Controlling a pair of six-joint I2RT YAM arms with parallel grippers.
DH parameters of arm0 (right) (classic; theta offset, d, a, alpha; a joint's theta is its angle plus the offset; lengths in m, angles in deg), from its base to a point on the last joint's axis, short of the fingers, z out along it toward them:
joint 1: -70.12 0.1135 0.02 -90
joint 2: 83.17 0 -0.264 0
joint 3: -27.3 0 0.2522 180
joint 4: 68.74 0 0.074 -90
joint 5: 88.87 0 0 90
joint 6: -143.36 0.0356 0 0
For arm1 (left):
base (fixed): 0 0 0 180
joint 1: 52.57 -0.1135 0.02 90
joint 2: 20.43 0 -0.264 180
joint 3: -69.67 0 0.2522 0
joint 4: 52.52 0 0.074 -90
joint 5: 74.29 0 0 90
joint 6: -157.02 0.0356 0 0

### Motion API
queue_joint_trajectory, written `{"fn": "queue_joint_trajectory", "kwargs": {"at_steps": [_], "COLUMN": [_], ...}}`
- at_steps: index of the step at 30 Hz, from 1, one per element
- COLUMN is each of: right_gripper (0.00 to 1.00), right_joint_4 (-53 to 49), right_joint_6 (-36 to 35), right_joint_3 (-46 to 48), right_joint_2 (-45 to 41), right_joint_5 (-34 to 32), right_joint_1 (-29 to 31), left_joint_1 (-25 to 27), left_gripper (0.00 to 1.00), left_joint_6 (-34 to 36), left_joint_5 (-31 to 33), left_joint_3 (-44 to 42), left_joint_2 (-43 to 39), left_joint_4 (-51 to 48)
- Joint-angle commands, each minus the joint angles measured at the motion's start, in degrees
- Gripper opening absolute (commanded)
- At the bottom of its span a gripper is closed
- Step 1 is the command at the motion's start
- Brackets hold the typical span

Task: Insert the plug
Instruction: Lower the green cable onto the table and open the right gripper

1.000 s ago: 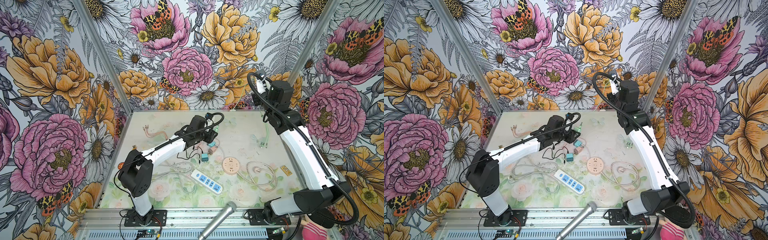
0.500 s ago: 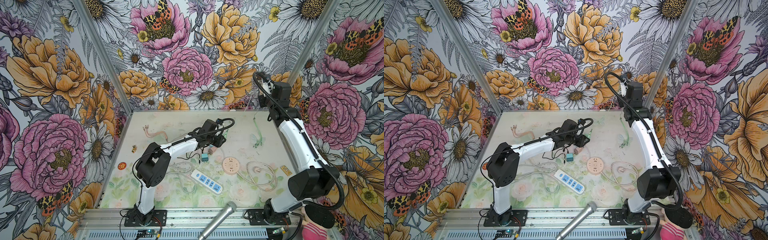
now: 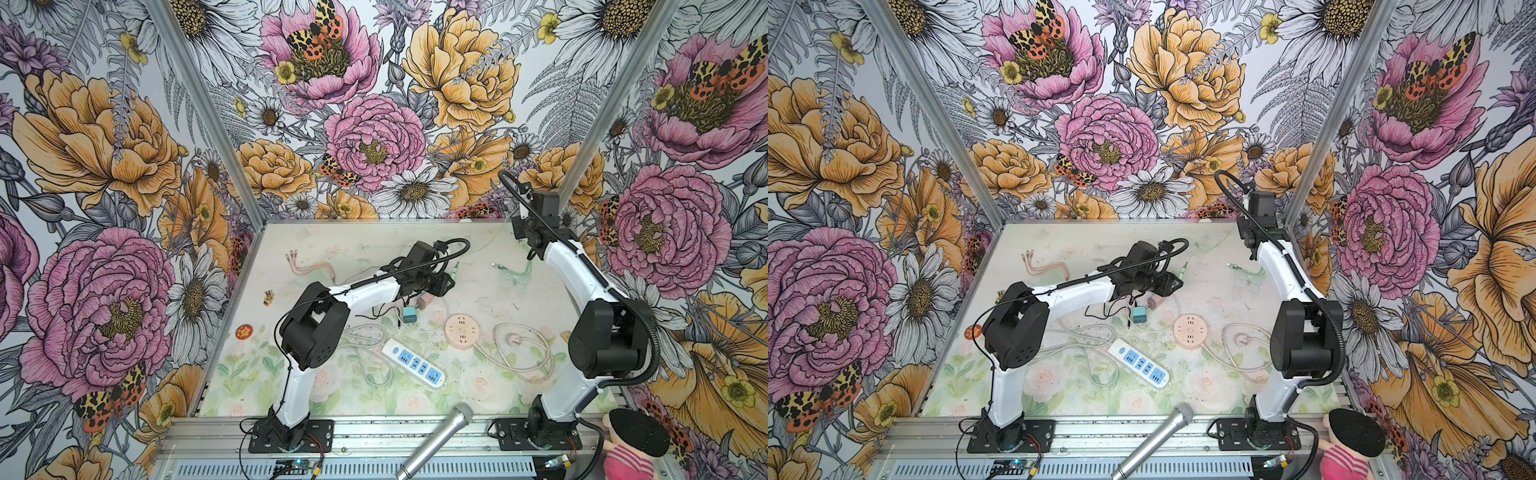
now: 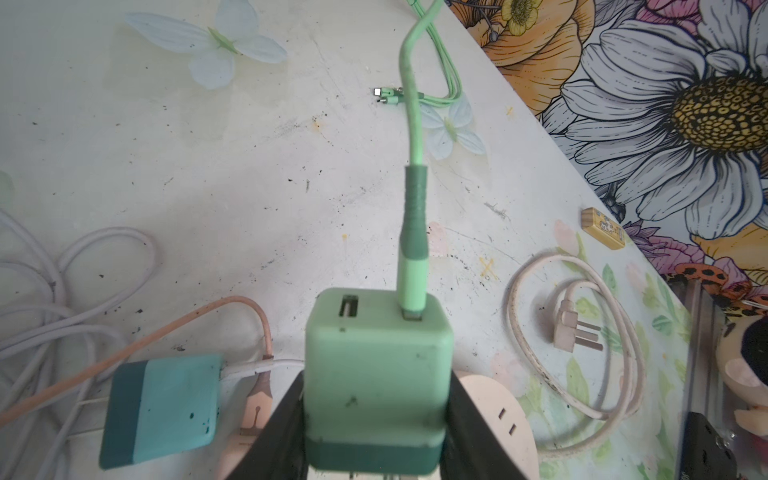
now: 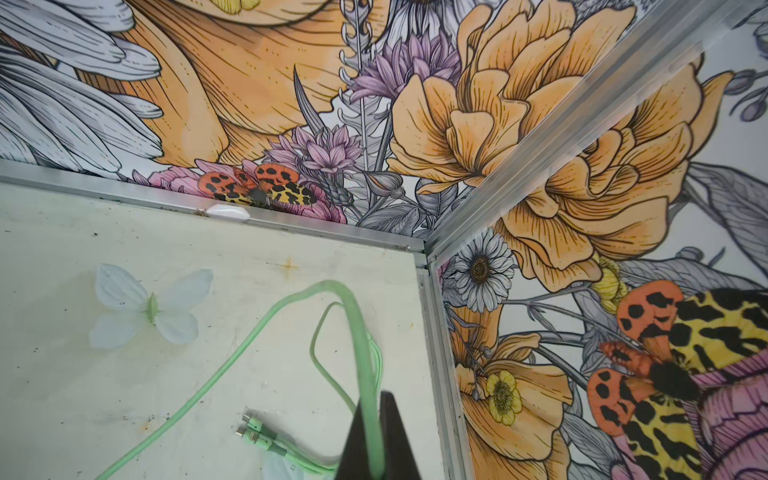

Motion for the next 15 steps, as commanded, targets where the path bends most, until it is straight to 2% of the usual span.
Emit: {"fn": "queue_joint_trajectory", "kwargs": {"at_steps": [1,2,6,10,13,15], "right_gripper": [0.0,0.01,0.19,0.41,0.46,0.47], "right_joint_4": [1.81,1.8,1.74,1.11,-1.28,-2.69], "right_joint_6": [2.33,3.13,6.32,8.94,11.31,12.78], "right_joint_3": [1.43,2.34,7.15,12.19,14.7,16.51], "right_joint_2": [-0.14,-0.53,-4.09,-9.26,-13.48,-16.77], "right_joint_5": [-1.04,-0.47,2.74,4.32,6.44,10.35], "right_joint_1": [0.11,0.07,0.09,0.09,-0.03,0.02], "left_joint_1": [0.21,0.32,1.17,1.9,2.64,3.11], "left_gripper": [0.39,0.39,0.39,0.39,0.39,0.39], "left_joint_6": [-0.68,-0.8,-0.62,-0.66,0.06,0.57], "left_joint_5": [-1.82,-1.83,-1.66,-1.74,-1.91,-2.24], "left_joint_3": [2.42,2.59,4.21,6.86,9.26,10.66], "left_joint_2": [0.99,1.31,3.24,5.48,7.38,8.57], "left_joint_4": [2.1,2.12,2.19,2.21,2.18,2.25]}}
